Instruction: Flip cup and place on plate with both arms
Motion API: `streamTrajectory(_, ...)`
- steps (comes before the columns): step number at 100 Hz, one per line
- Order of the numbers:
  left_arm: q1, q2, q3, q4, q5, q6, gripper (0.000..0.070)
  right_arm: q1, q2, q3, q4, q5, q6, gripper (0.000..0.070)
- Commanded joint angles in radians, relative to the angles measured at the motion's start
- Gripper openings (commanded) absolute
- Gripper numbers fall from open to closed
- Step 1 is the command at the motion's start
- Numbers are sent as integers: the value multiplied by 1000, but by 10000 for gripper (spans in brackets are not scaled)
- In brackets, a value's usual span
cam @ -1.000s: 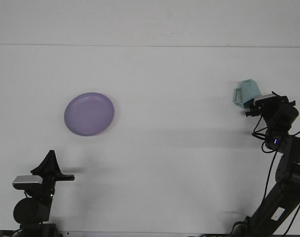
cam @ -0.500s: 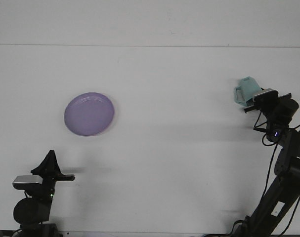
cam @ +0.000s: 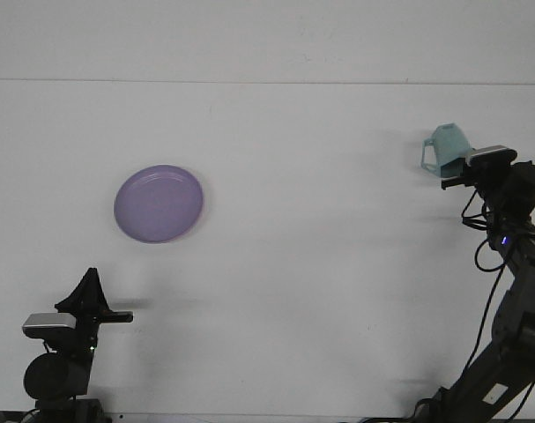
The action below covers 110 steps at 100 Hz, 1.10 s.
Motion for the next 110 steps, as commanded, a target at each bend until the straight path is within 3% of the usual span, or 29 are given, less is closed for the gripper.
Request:
streamTrajectory(1, 1, 0, -19, 14, 2, 1, 12, 13, -68, 23, -56, 0, 113, 6)
streamTrajectory(20, 0, 0, -15, 15, 2, 0, 12, 97, -306, 23, -355, 38, 214, 6)
streamTrajectory(34, 1, 0, -14, 14, 2, 0, 12, 184, -484, 23, -605, 130, 294, 6)
streamTrajectory(51, 0, 0, -14, 14, 2, -3, 12, 298, -650, 28, -893, 132, 362, 6)
streamTrajectory(82, 0, 0, -13, 13, 2, -13, 12, 507, -659, 182, -1440, 141, 347, 6)
streamTrajectory(110, 0, 0, -13, 9, 2, -27, 12, 710, -528, 227, -1648, 240, 310, 6)
